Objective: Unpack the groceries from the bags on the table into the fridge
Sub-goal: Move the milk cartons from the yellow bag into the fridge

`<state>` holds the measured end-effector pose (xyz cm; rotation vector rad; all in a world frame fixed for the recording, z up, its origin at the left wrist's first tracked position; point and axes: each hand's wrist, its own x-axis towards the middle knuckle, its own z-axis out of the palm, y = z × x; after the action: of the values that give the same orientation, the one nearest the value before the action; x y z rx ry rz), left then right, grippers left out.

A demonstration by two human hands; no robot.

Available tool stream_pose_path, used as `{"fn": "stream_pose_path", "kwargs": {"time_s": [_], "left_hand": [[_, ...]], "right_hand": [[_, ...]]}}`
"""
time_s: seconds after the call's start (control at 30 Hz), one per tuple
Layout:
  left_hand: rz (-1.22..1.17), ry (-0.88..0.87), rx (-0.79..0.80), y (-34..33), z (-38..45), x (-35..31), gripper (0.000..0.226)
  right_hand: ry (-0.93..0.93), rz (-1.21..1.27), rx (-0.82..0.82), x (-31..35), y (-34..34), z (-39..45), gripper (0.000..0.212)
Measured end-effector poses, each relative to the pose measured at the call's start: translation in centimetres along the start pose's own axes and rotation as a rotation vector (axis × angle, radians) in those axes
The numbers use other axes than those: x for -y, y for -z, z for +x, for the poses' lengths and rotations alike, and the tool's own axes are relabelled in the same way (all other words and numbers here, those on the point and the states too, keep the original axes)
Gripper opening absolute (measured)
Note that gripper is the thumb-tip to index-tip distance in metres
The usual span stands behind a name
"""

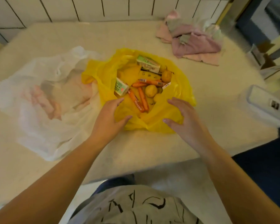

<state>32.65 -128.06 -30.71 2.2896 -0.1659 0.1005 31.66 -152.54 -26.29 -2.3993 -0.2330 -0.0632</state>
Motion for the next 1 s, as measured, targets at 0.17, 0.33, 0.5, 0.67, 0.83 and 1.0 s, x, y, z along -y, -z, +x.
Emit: {"fn": "stream_pose_path", "kwargs": {"time_s": [0.17,0.33,0.5,0.67,0.83,1.0], "left_hand": [[0.012,-0.062,-0.049,-0.3,4.8,-0.3,0.06],[0.15,-0.092,-0.061,-1.0,7.7,0.9,0.06],[0.342,-0.219,-0.037,-1.5,9.2,2.5,0.062],[0.483,-0.212,0.09,-1.5,11.3,5.2,0.072],[0.624,-0.27,0.234,-1.4,13.2,6.7,0.076],[0.7,-0.278,0.292,-1.6,14.2,8.0,0.069]], "right_hand": [[0.04,0.051,-0.003,-1.5,1.1,5.6,0.058],[0.108,0.003,0.065,-3.5,1.7,11.0,0.056],[0.211,-0.029,0.184,-5.3,1.6,16.4,0.057],[0.305,-0.029,0.33,-4.8,-1.2,20.1,0.056],[0.385,-0.151,0.547,-3.5,-5.8,22.6,0.059],[0.433,-0.319,0.672,-3.4,-9.4,23.6,0.058]]}}
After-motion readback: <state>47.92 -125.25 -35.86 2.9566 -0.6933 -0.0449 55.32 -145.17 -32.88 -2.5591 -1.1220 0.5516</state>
